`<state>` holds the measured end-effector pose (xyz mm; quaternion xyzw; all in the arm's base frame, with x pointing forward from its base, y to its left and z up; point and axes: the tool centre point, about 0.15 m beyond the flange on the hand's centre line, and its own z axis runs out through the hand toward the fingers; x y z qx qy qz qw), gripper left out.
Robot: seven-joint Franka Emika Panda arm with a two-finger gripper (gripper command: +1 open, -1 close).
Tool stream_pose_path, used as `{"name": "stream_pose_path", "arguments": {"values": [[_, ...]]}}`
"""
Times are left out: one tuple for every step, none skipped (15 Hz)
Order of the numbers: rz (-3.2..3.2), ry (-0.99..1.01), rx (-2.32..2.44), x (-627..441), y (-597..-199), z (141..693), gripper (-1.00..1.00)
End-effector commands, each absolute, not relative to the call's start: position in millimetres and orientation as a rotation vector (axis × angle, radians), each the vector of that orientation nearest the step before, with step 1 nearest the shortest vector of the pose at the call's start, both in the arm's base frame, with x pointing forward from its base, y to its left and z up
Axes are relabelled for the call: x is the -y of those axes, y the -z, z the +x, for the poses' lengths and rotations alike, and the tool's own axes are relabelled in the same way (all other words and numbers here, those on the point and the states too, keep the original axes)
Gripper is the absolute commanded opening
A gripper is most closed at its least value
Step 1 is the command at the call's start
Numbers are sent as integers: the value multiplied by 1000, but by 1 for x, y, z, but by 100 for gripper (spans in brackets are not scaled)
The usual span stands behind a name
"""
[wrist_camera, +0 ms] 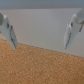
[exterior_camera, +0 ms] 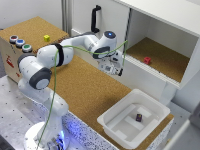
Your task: Place the grasped pink block inside the right cabinet
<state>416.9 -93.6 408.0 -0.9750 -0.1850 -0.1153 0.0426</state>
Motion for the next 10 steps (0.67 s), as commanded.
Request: {"name": "stream_pose_path", "arguments": {"values": [[-2950,392,573,87,-412,390,100],[-2935,386,565,75,-410,384,100],[-2933,397,547,64,-411,378,100],[-2909,392,519,49,-411,372,100],[-2877,372,508,33,-409,366,100],[-2859,350,492,17,-408,360,100],[-2846,325,485,1,-407,355,100],[-2847,310,478,-19,-409,348,100],[-2846,294,489,-36,-411,342,100],[-2841,277,483,-50,-412,336,100]]}}
